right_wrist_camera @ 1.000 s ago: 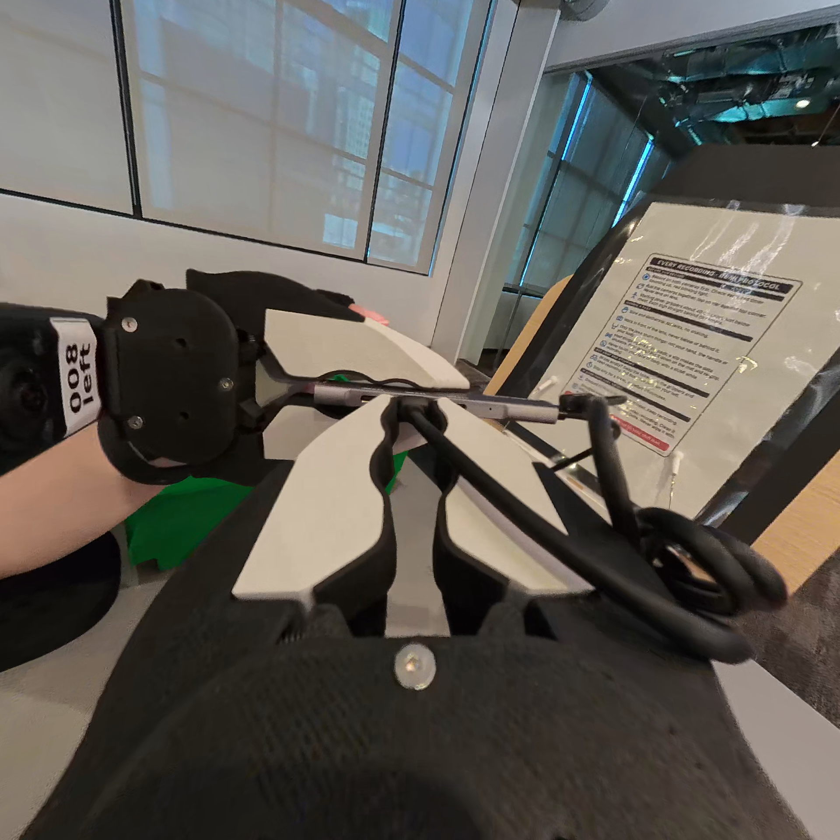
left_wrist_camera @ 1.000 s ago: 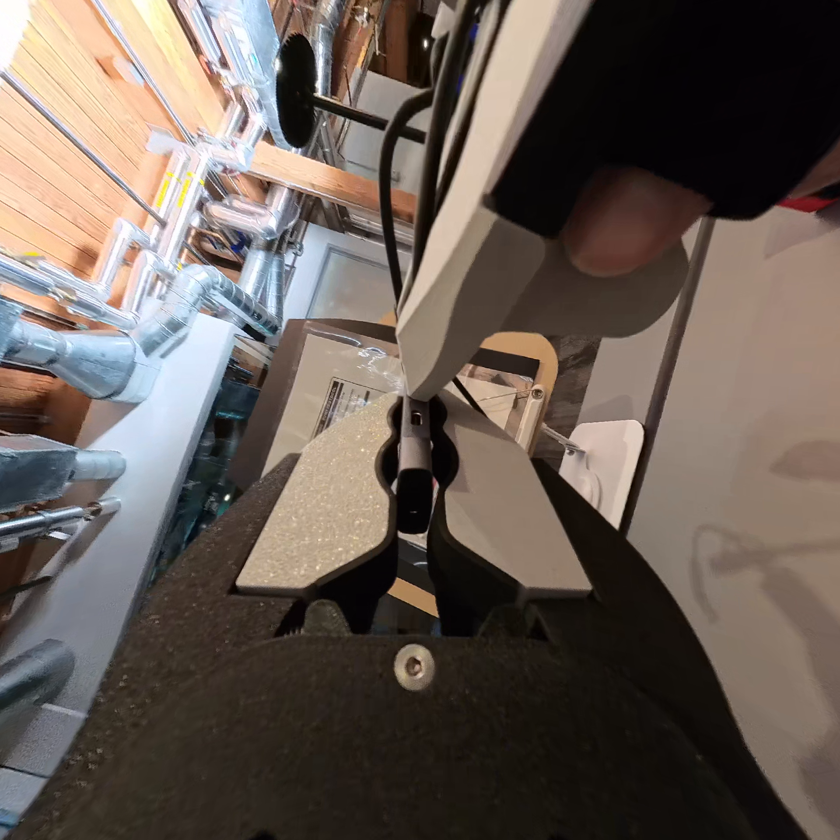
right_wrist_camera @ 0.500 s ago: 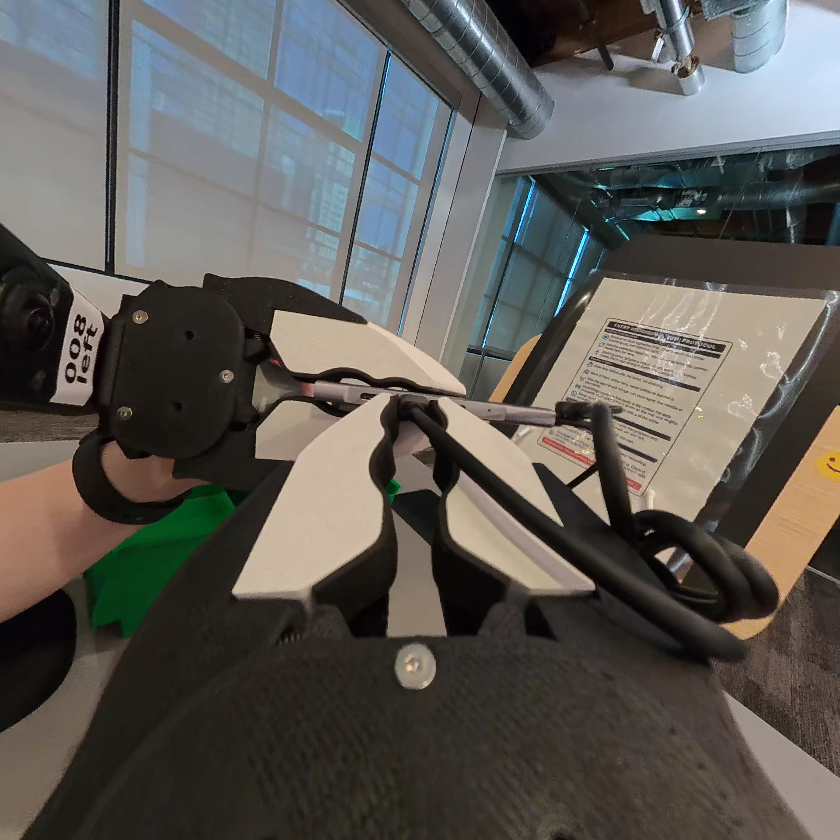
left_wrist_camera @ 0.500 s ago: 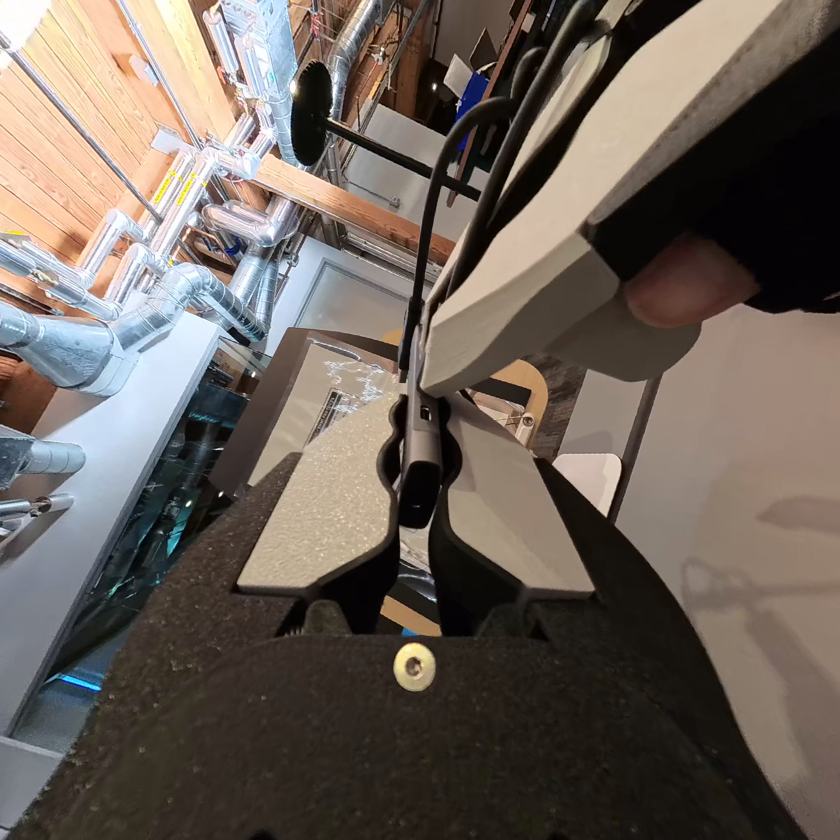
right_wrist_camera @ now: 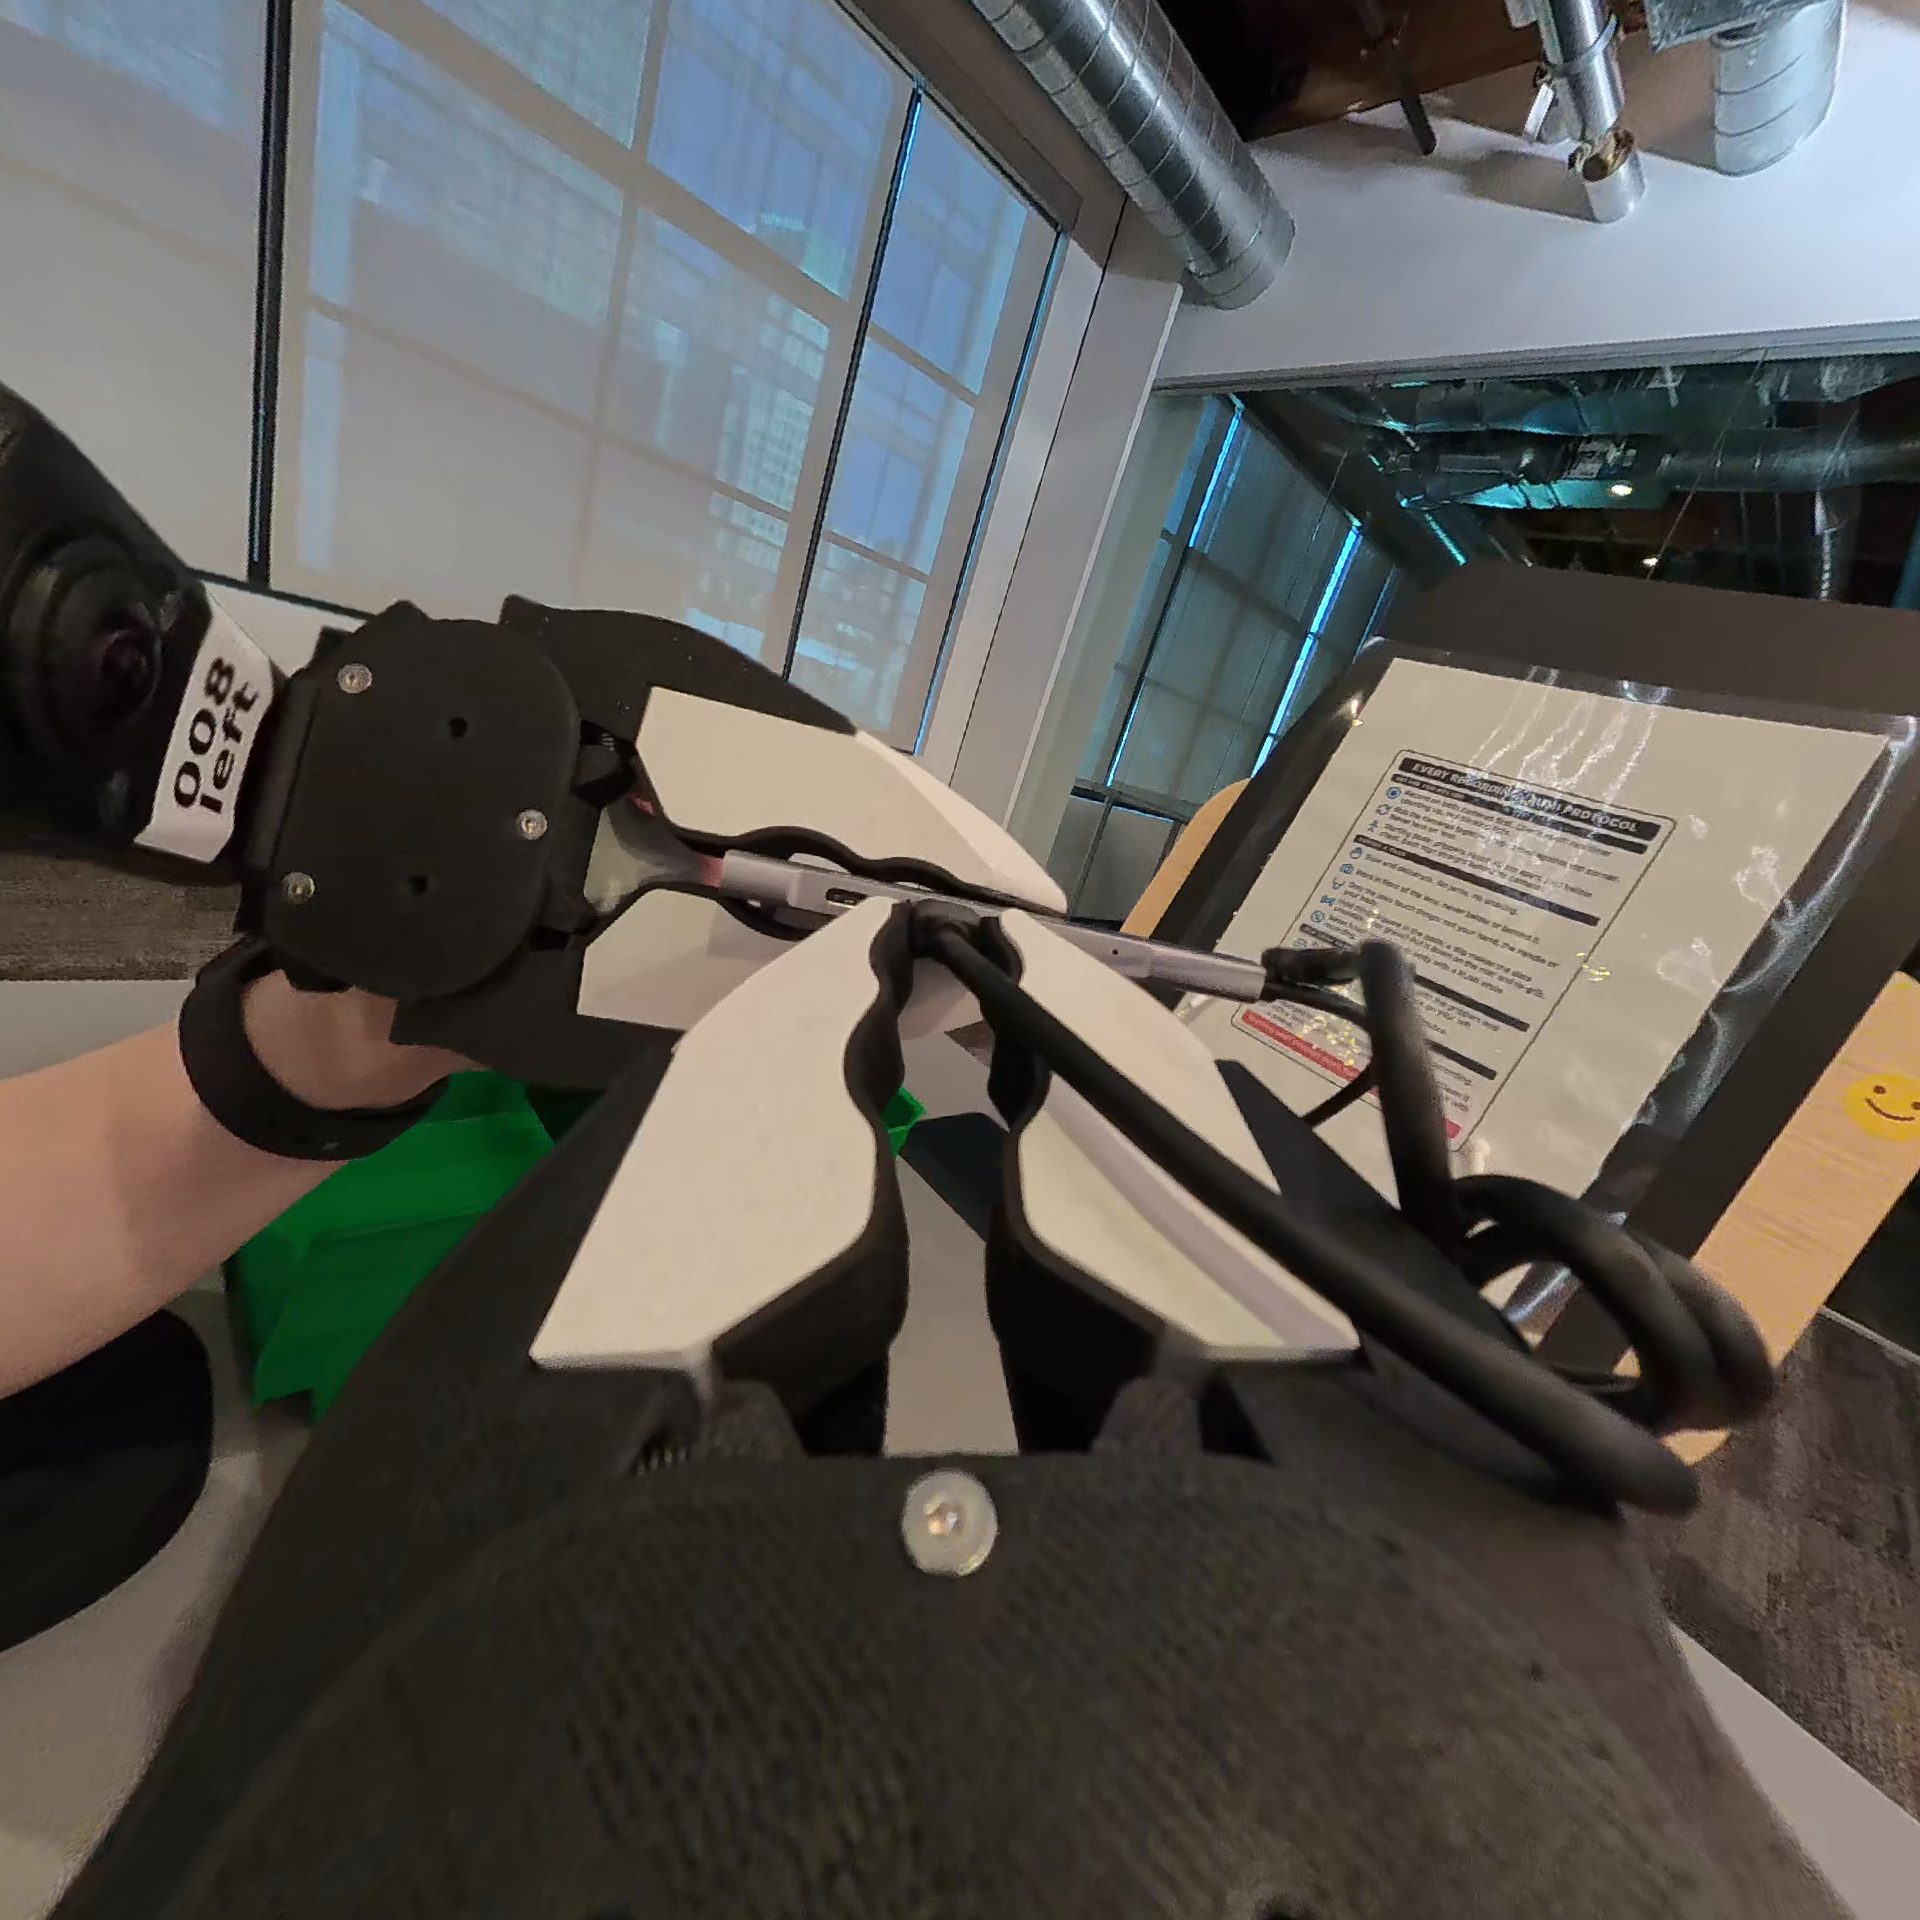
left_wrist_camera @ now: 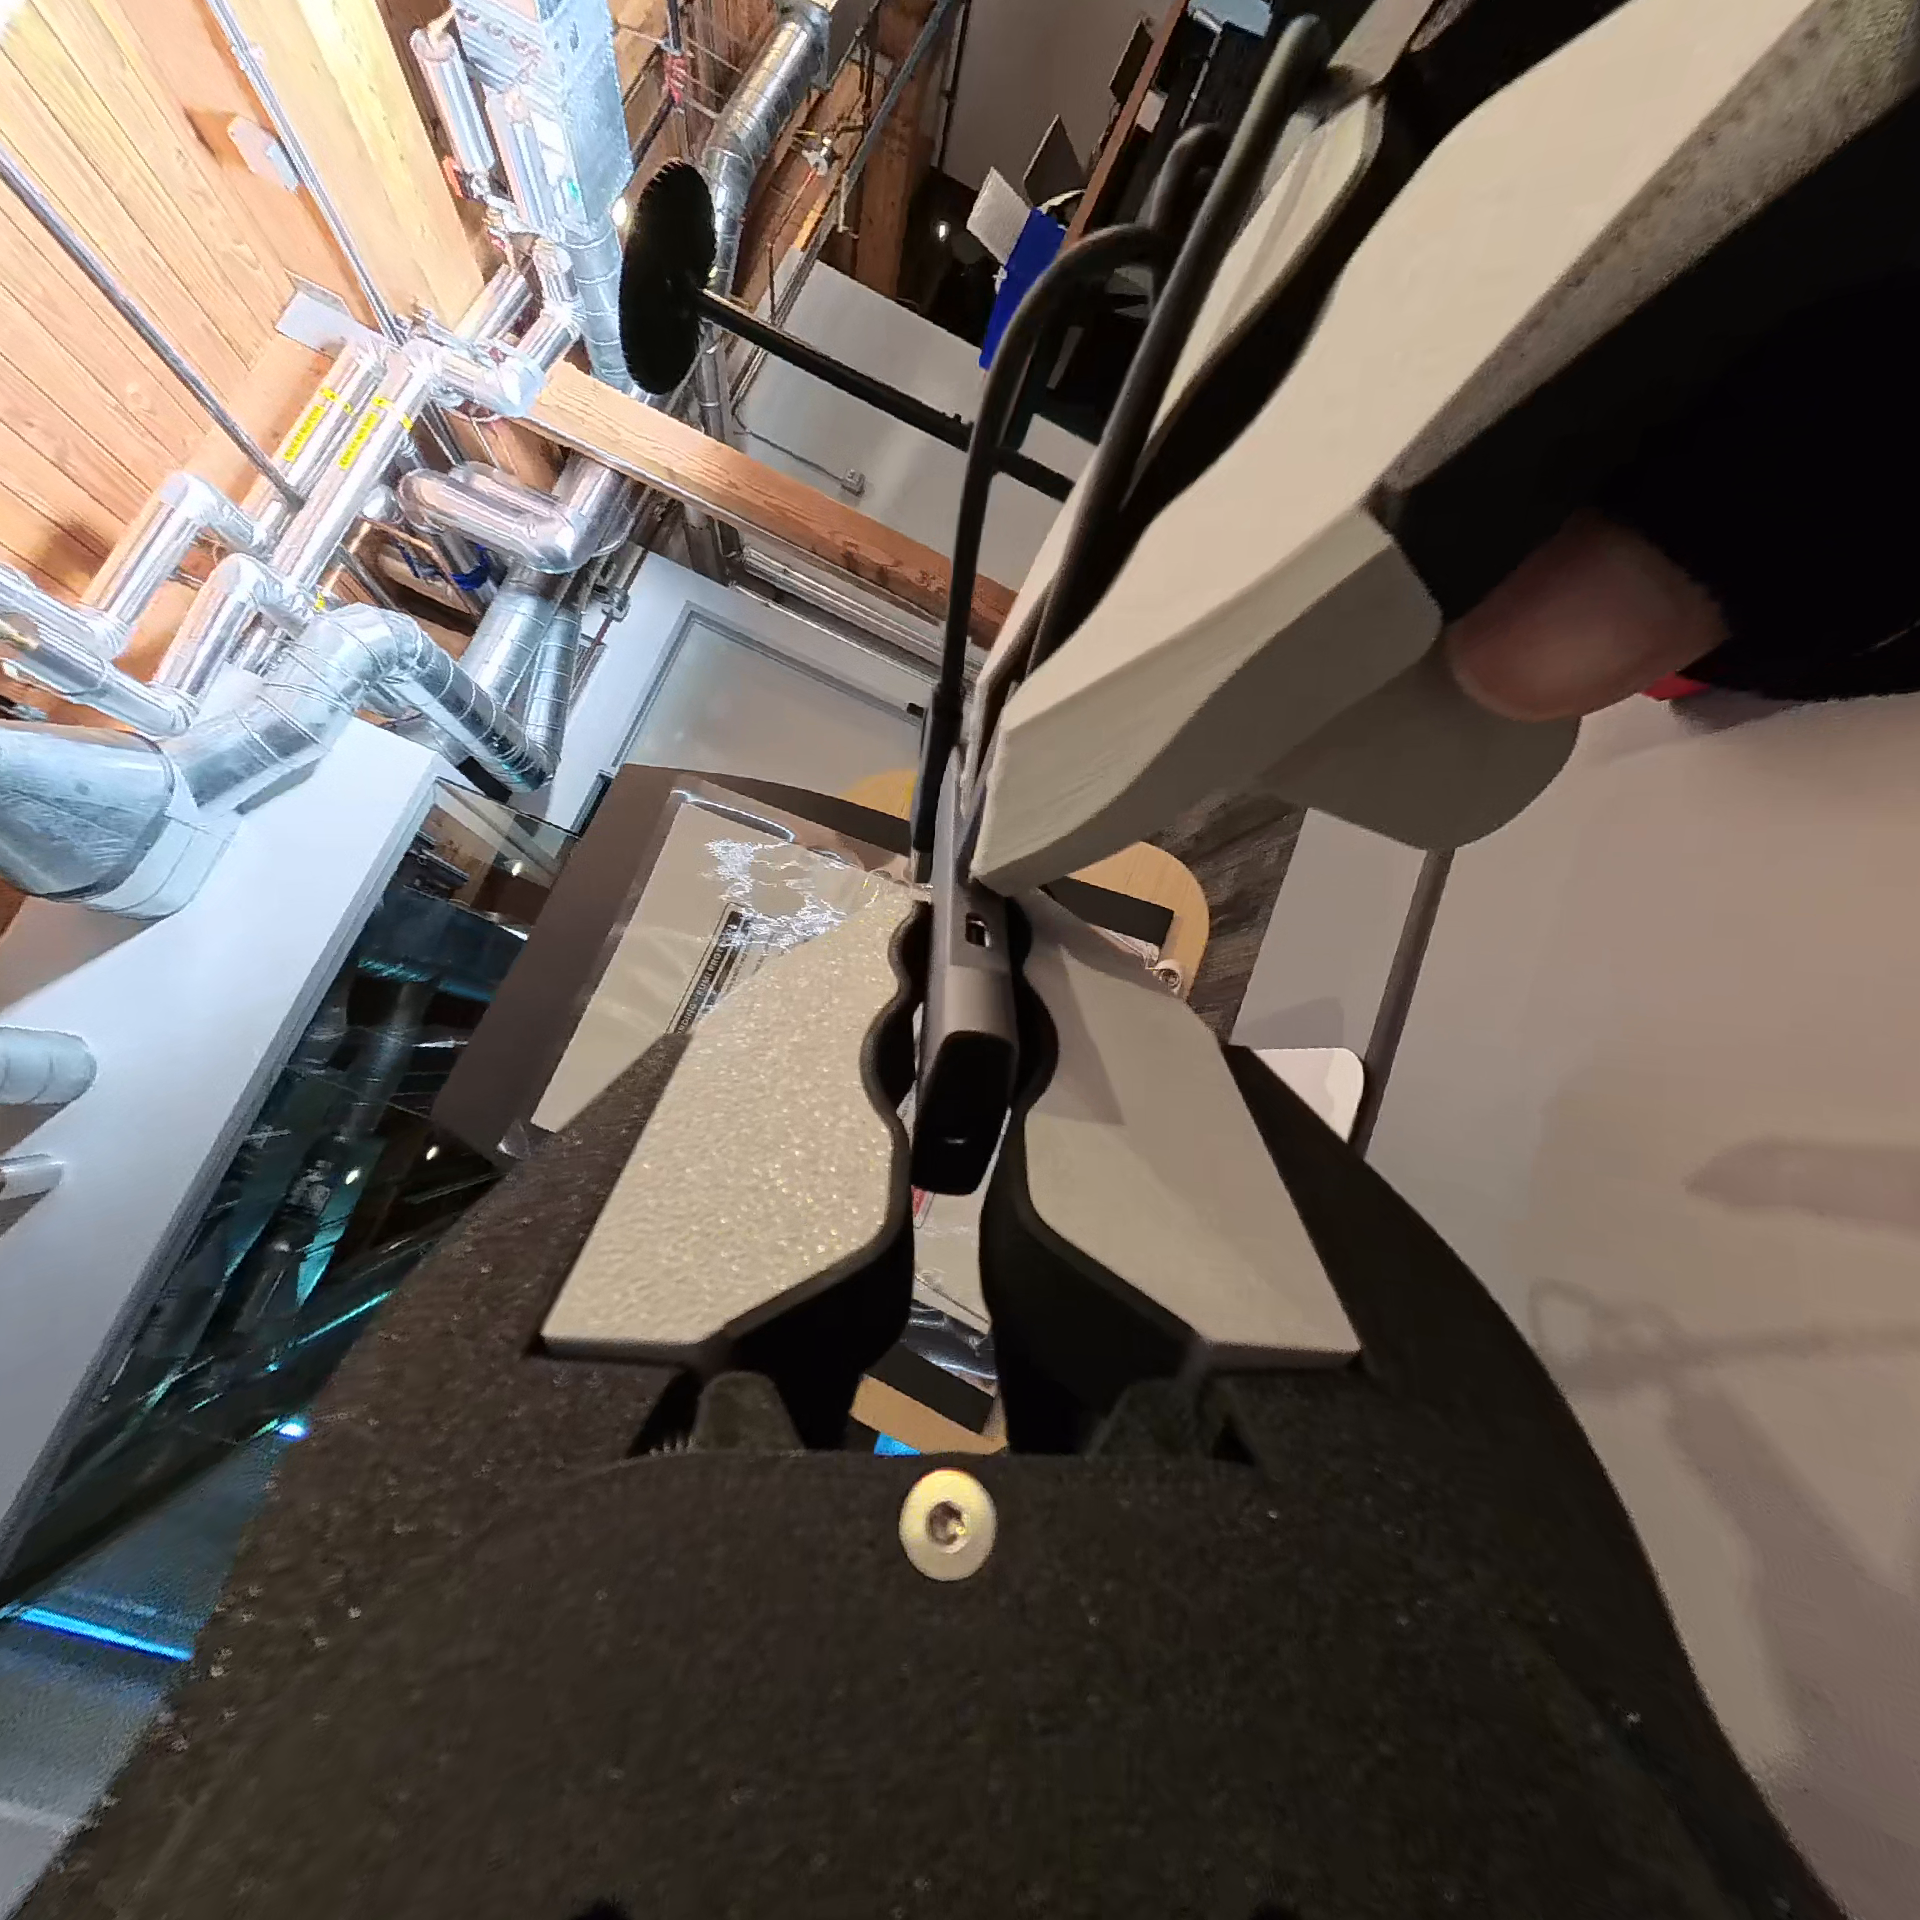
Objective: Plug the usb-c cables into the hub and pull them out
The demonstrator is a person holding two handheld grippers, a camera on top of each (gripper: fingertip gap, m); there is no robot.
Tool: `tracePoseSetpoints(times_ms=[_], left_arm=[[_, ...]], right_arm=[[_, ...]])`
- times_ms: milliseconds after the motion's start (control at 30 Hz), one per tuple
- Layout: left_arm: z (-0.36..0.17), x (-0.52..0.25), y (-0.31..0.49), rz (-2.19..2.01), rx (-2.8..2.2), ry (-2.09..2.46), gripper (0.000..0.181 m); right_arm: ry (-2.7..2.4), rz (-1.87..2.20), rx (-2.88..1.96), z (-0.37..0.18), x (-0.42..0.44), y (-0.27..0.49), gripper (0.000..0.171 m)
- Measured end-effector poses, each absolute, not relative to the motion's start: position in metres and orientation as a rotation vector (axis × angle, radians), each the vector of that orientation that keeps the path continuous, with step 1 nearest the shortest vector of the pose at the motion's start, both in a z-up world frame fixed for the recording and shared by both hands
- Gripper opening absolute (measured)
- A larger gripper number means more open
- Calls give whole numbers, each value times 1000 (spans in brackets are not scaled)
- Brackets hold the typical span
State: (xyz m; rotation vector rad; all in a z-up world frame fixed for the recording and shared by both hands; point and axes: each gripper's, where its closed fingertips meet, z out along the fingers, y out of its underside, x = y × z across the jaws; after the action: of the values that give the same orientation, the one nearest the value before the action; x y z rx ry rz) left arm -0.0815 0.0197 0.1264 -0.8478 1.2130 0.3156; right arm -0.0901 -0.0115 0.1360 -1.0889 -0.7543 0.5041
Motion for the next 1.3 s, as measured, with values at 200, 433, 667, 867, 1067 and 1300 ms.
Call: tracePoseSetpoints(times_ms=[200,433,667,867,1067,1300], left_arm=[[128,-80,17,372,-861,1199,9],[124,-76,24,485,-814,1173,9],[109,-73,37,399,-915,1198,10],[113,-74,31,368,-902,1206,10],[125,-75,18,330,-867,1192,10],[132,-77,8,281,-871,1191,10]], right_arm=[[-773,347,-1040,137,-91,-14,14],[-774,308,-1112,130,-90,-4,14],[-785,359,-1238,118,-85,7,13],[-798,312,-1255,121,-86,2,13],[-813,243,-1221,133,-88,-12,13],[-805,187,-1191,140,-91,-22,13]])
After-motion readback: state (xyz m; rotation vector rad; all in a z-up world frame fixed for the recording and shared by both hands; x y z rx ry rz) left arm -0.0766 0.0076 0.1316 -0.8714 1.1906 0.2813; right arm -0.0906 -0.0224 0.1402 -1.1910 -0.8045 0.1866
